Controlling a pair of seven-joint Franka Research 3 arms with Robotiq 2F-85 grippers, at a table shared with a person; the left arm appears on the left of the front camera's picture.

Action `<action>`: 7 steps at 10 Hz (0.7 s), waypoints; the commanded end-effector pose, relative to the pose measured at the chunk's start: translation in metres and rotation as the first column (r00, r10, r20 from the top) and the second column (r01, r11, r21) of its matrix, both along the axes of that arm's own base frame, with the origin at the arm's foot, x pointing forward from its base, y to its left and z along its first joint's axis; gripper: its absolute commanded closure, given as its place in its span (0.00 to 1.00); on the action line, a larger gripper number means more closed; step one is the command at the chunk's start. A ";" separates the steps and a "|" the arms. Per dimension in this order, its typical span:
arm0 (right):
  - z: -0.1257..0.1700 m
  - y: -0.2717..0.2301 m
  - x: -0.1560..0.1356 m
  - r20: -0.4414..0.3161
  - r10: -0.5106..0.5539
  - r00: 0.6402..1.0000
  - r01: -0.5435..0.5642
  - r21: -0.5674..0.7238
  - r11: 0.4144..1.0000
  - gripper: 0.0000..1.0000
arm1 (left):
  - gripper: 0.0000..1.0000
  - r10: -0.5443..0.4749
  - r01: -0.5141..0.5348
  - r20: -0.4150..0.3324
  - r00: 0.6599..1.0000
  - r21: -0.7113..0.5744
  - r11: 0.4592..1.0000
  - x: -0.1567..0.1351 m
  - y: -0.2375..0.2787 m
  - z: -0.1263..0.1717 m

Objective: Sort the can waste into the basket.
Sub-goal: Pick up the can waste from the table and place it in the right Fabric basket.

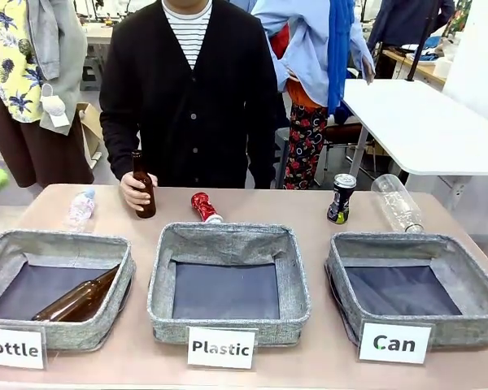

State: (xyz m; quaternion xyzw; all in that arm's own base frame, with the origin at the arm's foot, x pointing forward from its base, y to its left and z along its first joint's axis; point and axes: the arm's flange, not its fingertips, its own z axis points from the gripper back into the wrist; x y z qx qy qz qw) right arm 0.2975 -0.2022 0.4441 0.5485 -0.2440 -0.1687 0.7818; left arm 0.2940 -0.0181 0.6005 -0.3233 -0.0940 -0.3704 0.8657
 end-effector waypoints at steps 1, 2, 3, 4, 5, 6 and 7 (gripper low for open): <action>0.003 -0.001 0.002 0.024 -0.001 1.000 0.000 0.006 1.000 0.00 | 0.00 0.106 -0.111 -0.049 0.993 -0.128 0.986 0.032 0.032 -0.008; 0.003 -0.001 0.002 0.024 -0.001 1.000 0.000 0.006 1.000 0.00 | 0.00 0.120 -0.130 -0.065 0.991 -0.161 0.978 0.041 0.040 -0.012; 0.003 -0.001 0.002 0.024 -0.001 1.000 0.000 0.006 1.000 0.00 | 0.00 0.242 -0.256 -0.091 0.966 -0.208 0.944 0.051 0.064 -0.006; 0.003 -0.001 0.002 0.024 -0.001 1.000 0.000 0.006 1.000 0.00 | 0.00 0.371 -0.394 -0.132 0.919 -0.289 0.872 0.054 0.108 0.007; 0.003 -0.001 0.002 0.024 -0.001 1.000 0.000 0.006 1.000 0.00 | 0.00 0.449 -0.476 -0.164 0.878 -0.390 0.788 0.044 0.151 0.020; 0.003 -0.001 0.002 0.024 -0.001 1.000 0.000 0.006 1.000 0.00 | 0.00 0.576 -0.593 -0.188 0.796 -0.437 0.676 0.019 0.191 0.022; 0.003 -0.001 0.002 0.024 -0.001 1.000 0.000 0.006 1.000 0.00 | 0.00 0.631 -0.635 -0.213 0.746 -0.510 0.580 -0.014 0.223 0.017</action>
